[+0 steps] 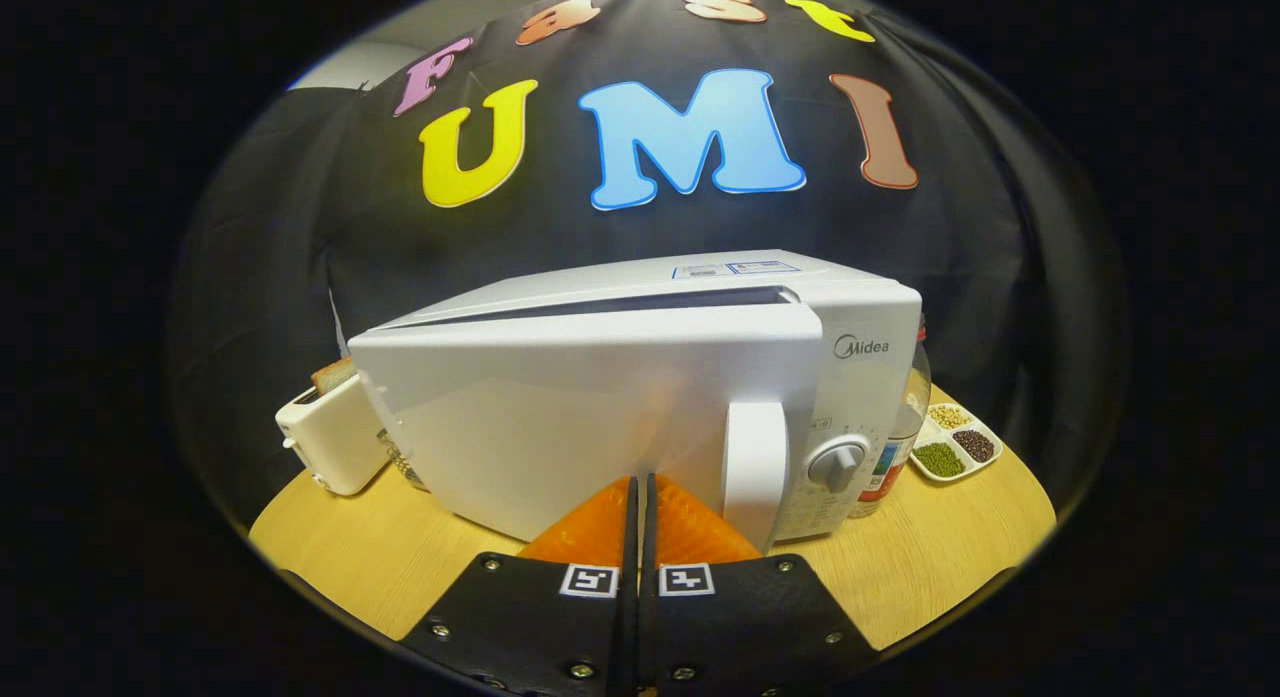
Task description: Open the microwave, put the food inside, and close the microwave door.
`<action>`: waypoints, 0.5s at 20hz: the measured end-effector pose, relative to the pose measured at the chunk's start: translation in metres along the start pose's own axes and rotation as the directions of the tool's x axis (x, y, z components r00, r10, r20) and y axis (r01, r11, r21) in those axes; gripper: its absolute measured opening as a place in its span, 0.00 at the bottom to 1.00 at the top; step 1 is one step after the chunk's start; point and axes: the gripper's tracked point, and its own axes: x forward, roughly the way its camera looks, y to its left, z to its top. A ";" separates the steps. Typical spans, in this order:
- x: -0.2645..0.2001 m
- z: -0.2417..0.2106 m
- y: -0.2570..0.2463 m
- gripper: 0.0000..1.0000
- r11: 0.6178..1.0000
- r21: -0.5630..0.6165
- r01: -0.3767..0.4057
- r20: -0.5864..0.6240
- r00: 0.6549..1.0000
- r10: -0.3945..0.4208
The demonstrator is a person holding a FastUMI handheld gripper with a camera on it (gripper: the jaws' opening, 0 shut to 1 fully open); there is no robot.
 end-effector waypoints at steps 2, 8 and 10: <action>0.009 0.005 -0.005 0.01 1.000 0.008 0.012 0.005 1.000 -0.012; 0.021 0.005 -0.005 0.01 1.000 -0.028 0.013 0.014 1.000 -0.012; 0.027 0.006 -0.004 0.01 1.000 0.001 0.013 -0.011 1.000 -0.013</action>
